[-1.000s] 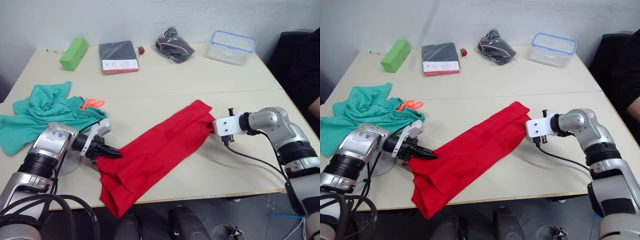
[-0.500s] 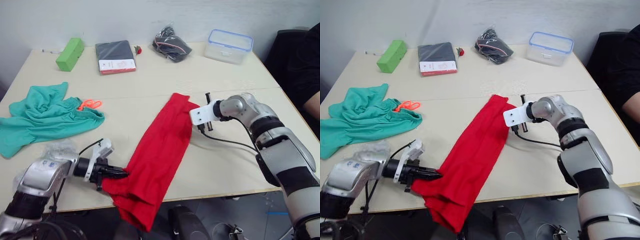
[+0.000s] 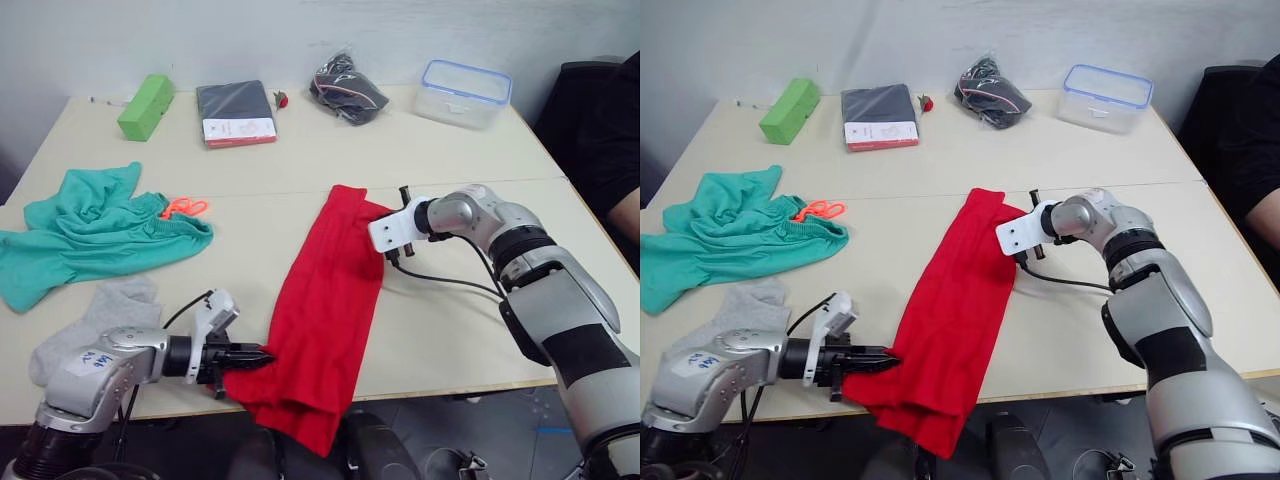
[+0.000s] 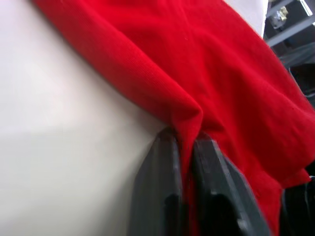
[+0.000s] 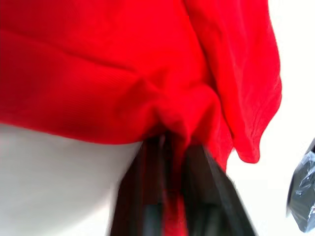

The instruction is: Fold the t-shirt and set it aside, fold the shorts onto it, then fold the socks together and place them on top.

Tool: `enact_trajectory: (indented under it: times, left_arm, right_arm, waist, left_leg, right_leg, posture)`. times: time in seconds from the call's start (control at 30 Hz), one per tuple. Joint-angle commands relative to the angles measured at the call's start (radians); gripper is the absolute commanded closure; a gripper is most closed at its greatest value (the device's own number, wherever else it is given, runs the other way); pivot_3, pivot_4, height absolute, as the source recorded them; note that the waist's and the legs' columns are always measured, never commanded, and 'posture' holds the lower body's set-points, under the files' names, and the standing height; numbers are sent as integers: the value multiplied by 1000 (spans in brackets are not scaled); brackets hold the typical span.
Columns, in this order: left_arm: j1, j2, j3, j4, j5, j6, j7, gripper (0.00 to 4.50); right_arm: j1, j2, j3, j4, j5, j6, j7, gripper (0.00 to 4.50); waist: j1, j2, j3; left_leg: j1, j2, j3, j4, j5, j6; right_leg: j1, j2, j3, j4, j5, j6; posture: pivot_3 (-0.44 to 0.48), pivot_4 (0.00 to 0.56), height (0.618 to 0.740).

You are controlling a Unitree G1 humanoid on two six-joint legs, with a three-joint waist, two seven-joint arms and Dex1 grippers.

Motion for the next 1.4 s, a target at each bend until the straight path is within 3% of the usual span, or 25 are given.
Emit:
enact_trajectory:
  times: [0.03, 0.2, 0.27, 0.37, 0.53, 0.77, 1.03, 1.4]
  left_arm:
    - [-60, 71, 81, 56, -53, 9, -44, 2943]
    - [-268, 105, 63, 241, -97, 75, -76, 1299]
    - [-407, 74, 3, 362, -80, 87, -86, 742]
    - [-587, 24, -116, 549, -14, 51, -124, 742]
    - [-795, -63, -240, 836, 94, -51, -183, 742]
    - [-1081, -283, -294, 1317, 255, -244, -203, 742]
    - [-1164, -404, -267, 1551, 371, -363, -182, 742]
    - [-1198, -484, -210, 1639, 457, -431, -141, 742]
  right_arm:
    - [37, -104, -60, -63, 84, -123, 76, 2504]
    - [199, -261, -106, -263, 279, -306, 256, 721]
    - [322, -334, -107, -432, 415, -339, 334, 709]
    - [484, -404, -118, -678, 538, -290, 371, 709]
    - [646, -441, -152, -941, 590, -202, 368, 709]
    - [841, -423, -177, -1249, 555, -90, 323, 709]
    - [877, -380, -195, -1322, 488, -18, 274, 709]
    - [890, -377, -193, -1326, 466, -14, 254, 709]
  waist:
    - [3, 0, 0]
    - [14, 1, 1]
    - [23, 1, 1]
    - [29, 1, 1]
    - [19, 1, 1]
    - [54, -1, 2]
    - [56, -2, 3]
    - [71, -2, 3]
  left_leg:
    - [0, 0, 0, 0, 0, 0]
    - [-1, -1, -2, 0, 0, 1]
    - [-1, -1, -3, 0, 0, 1]
    - [-1, -1, -3, 0, 0, 0]
    - [-1, 0, -2, 1, 0, 0]
    - [-2, -1, -3, 2, 0, -1]
    - [-2, 0, -3, 2, 0, -1]
    - [-2, -1, -3, 2, 0, -1]
  right_leg:
    - [0, 0, 0, -1, 0, 0]
    - [2, -1, -2, -3, 0, 0]
    - [2, 0, -3, -3, 0, 0]
    - [2, 0, -3, -2, 0, 0]
    - [1, 1, -2, -2, 0, 0]
    - [0, 0, -2, -2, 0, 0]
    - [0, 1, -3, -2, 0, 0]
    - [0, 0, -3, -1, 0, 0]
  posture:
    - [0, 150, 740]
    - [0, 150, 740]
    - [0, 150, 740]
    - [0, 150, 740]
    - [0, 150, 740]
    - [0, 150, 740]
    - [0, 150, 740]
    - [0, 150, 740]
